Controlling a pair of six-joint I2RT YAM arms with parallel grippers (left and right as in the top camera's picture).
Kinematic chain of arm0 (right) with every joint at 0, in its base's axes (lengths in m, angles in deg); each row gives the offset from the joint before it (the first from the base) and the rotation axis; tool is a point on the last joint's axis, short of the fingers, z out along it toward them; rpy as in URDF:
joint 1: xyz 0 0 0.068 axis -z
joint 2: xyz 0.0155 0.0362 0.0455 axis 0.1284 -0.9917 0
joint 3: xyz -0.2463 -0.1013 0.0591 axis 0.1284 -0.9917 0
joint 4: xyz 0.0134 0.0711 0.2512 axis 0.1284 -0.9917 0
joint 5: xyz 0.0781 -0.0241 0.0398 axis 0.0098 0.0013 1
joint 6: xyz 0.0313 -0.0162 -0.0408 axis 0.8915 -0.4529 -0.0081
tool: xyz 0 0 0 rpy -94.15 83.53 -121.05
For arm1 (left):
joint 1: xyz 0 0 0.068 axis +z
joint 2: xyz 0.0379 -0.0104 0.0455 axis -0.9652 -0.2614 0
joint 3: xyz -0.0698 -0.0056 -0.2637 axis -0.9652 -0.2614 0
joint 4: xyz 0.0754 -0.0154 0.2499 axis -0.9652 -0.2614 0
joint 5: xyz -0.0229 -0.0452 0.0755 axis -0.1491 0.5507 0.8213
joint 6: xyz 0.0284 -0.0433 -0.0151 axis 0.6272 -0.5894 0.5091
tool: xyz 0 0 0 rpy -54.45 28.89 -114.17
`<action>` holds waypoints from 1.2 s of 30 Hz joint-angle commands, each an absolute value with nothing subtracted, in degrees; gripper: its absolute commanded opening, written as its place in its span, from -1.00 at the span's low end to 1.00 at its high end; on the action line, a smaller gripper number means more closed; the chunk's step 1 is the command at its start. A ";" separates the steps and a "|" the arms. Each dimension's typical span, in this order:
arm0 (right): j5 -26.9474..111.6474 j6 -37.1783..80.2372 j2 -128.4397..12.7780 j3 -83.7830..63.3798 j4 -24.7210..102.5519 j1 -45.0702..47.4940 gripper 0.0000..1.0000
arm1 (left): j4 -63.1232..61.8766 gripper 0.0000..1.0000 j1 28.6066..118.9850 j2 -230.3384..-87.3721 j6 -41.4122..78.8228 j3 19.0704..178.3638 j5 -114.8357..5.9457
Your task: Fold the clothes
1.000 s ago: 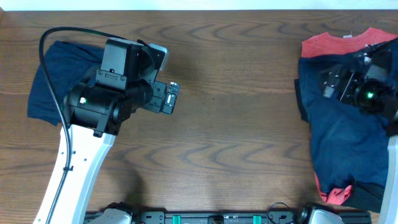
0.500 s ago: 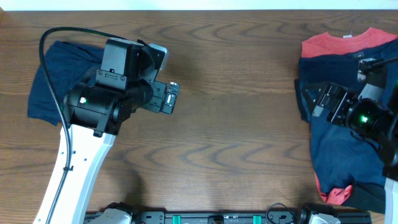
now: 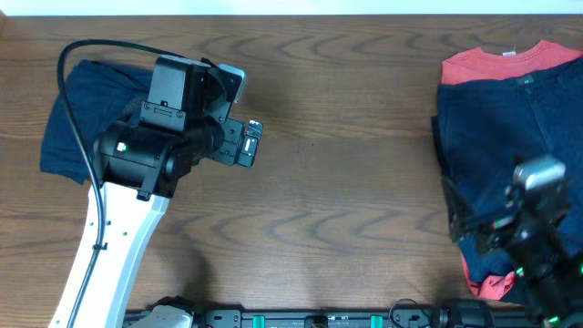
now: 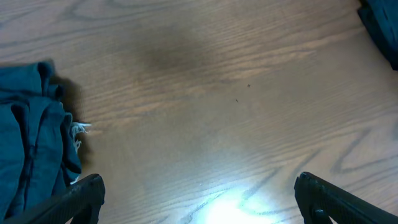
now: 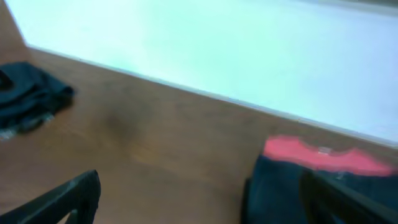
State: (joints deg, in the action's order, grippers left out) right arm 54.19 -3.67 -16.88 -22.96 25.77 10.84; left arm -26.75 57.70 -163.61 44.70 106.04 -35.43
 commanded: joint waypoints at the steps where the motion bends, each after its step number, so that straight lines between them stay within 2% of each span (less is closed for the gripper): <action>1: 52.28 -7.13 -11.44 -33.42 30.38 10.07 0.99 | -27.04 0.96 57.50 -163.65 45.27 106.45 -35.12; 11: 56.63 -6.16 5.35 -62.84 46.20 10.03 0.98 | -27.04 0.96 57.50 -163.65 45.27 106.45 -35.12; 17: 57.84 -6.12 12.80 -74.91 54.86 10.03 0.98 | -27.04 0.96 57.50 -163.65 45.27 106.45 -35.10; 27: 58.54 -6.14 12.62 -83.46 68.80 9.92 0.99 | -27.04 0.96 57.50 -163.65 45.27 106.45 -35.12; 36: 58.54 -6.14 12.52 -83.76 69.33 9.94 0.98 | -27.04 0.96 57.50 -163.65 45.27 106.45 -35.12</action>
State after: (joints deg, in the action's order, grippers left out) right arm 58.10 -6.03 12.21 -83.46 69.20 10.84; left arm -26.82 57.70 -163.61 44.70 106.04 -35.43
